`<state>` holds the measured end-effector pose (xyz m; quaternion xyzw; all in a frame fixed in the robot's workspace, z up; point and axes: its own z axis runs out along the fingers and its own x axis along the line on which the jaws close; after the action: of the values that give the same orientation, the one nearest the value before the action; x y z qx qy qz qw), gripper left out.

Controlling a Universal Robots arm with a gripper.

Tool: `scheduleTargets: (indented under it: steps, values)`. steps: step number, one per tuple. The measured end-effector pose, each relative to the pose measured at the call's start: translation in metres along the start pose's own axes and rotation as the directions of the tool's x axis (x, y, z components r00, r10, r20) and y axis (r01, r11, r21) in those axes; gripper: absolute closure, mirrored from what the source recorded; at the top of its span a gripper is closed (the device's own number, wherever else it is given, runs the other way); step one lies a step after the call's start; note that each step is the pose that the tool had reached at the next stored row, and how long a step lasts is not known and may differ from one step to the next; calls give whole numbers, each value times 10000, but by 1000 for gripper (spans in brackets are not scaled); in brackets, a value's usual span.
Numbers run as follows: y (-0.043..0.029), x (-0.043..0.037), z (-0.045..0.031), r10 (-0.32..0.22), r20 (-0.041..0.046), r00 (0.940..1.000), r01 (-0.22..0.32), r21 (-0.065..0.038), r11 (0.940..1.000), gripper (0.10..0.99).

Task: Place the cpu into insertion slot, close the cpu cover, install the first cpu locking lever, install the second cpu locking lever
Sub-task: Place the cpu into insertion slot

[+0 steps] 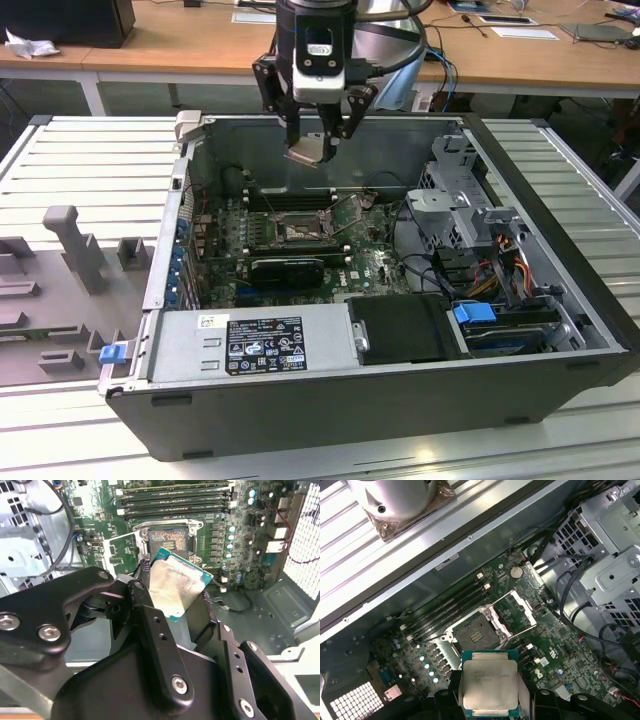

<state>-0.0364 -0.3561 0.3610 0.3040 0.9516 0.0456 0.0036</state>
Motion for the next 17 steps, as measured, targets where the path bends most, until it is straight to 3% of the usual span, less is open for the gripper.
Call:
scheduleTargets:
  steps: [4, 10, 17]
  values:
    - [-1, -1, 16, 559, 49, 9984, -559, -14, 9984, 557]
    - [-6, -2, 73, 618, 71, 9981, -618, 6, 9981, 557]
    - [-7, -2, 79, 686, 77, 9976, -686, 5, 9976, 557]
